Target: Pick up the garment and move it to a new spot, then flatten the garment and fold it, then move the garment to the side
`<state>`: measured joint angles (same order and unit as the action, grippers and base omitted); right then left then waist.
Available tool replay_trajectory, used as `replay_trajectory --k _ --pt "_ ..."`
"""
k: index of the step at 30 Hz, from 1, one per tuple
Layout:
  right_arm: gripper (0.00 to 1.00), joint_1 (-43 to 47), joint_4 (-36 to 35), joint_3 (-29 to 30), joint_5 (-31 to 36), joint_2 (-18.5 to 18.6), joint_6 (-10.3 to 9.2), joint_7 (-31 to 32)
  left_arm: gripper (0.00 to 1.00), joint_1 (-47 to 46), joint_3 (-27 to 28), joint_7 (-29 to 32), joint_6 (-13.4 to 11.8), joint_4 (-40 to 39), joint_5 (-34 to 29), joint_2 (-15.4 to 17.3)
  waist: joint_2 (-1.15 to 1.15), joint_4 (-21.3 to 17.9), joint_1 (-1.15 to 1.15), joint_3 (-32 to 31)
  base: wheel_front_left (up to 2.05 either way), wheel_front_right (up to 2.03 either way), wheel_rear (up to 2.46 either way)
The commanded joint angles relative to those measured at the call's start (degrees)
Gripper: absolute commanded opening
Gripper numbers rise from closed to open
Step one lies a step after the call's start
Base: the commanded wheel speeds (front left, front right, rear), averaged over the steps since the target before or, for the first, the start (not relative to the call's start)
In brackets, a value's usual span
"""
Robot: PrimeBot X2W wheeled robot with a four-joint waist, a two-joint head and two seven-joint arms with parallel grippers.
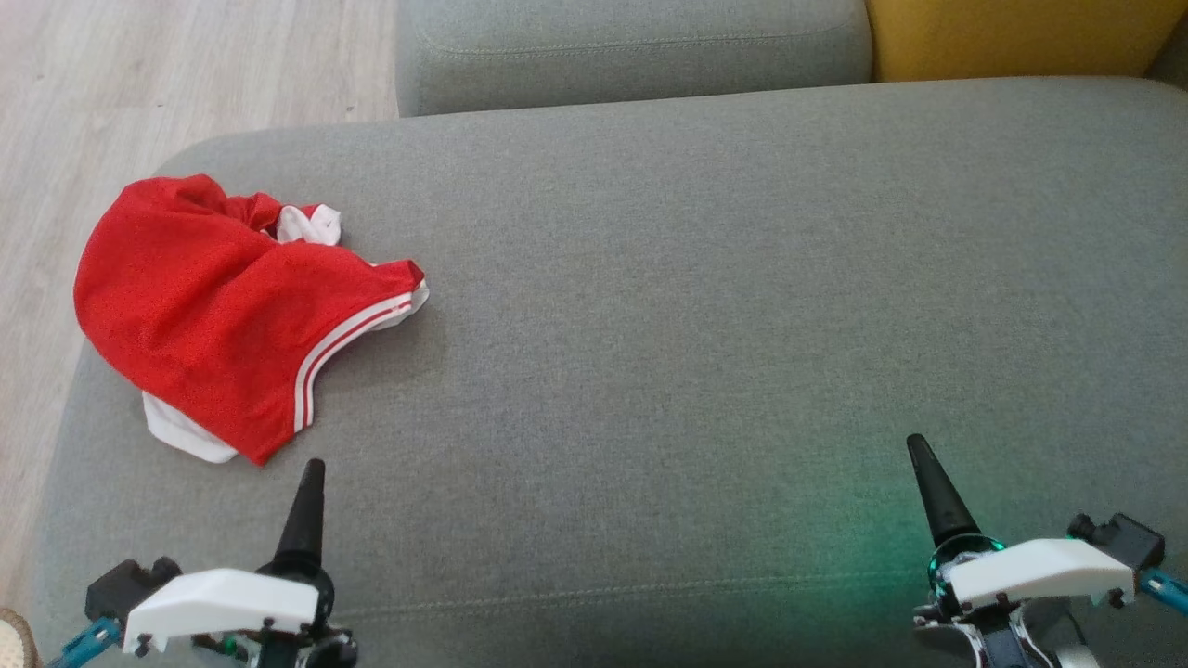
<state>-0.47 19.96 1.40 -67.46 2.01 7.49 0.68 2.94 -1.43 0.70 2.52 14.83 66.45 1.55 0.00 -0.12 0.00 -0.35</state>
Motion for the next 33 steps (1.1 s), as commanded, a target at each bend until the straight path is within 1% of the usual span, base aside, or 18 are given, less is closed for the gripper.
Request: replay_trajectory --k 1,17,18,33 --pt "1.0 -2.0 -2.2 -0.6 1.0 0.2 0.0 -0.5 1.0 -2.9 0.4 -0.4 0.1 -2.3 -1.1 0.9 0.0 0.0 0.0 0.0 0.0 0.0 0.0" --pt "1.0 -0.9 -5.6 -2.5 12.4 0.3 0.0 -3.2 1.0 -3.1 -3.9 -3.2 -4.3 -5.3 -12.2 2.8 0.0 -0.2 0.0 -1.0 0.0 0.0 0.0" --pt "1.0 -1.0 -5.9 -2.8 13.8 0.3 0.0 -3.6 1.0 -3.1 -4.3 -3.5 -4.9 -5.8 -13.7 3.0 0.0 -0.3 0.0 -1.0 0.0 0.0 0.0" --pt "1.0 -1.6 -7.5 -4.8 23.6 0.4 0.0 -5.9 1.0 -3.5 -7.1 -5.9 -8.7 -9.3 -23.8 4.4 0.0 -0.4 0.0 -1.3 0.0 0.0 0.0"
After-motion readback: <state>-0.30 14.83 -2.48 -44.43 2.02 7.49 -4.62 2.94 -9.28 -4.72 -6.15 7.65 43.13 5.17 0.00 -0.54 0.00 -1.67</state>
